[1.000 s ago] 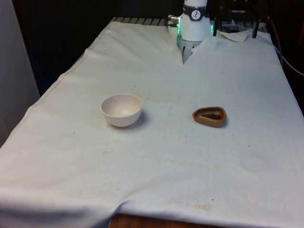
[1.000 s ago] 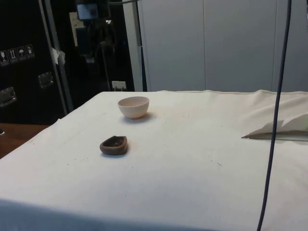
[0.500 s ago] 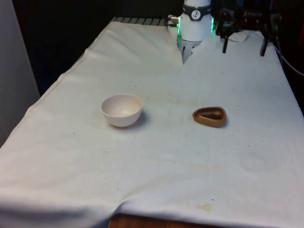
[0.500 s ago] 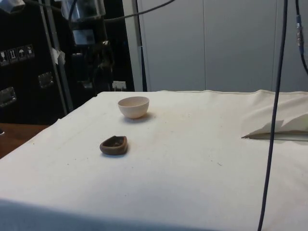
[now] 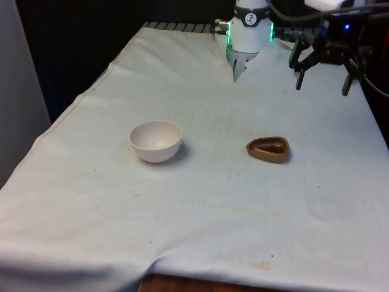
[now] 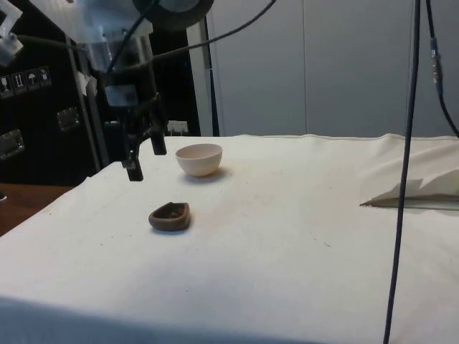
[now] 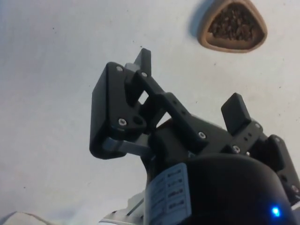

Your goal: Pour the coffee beans from the cup into the bowl.

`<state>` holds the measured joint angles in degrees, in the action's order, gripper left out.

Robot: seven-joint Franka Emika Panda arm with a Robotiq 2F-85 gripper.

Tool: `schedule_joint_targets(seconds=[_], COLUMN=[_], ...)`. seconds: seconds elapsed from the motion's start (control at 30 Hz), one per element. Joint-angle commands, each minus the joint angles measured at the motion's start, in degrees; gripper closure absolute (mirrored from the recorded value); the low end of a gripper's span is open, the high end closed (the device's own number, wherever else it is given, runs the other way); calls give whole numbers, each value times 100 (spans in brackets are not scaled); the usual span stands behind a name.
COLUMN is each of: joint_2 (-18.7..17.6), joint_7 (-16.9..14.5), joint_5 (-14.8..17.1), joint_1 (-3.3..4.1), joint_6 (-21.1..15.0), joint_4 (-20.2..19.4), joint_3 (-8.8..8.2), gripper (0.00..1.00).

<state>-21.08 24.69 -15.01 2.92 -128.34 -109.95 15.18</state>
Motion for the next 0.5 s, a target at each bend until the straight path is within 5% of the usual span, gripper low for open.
schedule_joint_targets(seconds=[0.0, 0.03, 0.47], joint_2=[-57, -34, -602], joint_7=[97, 52, 430], joint_5=[-86, -46, -504], joint_1=[40, 0, 46], joint_6=[-46, -6, -458], joint_4=[23, 11, 57], joint_3=[-23, 11, -6], gripper=[0, 0, 0])
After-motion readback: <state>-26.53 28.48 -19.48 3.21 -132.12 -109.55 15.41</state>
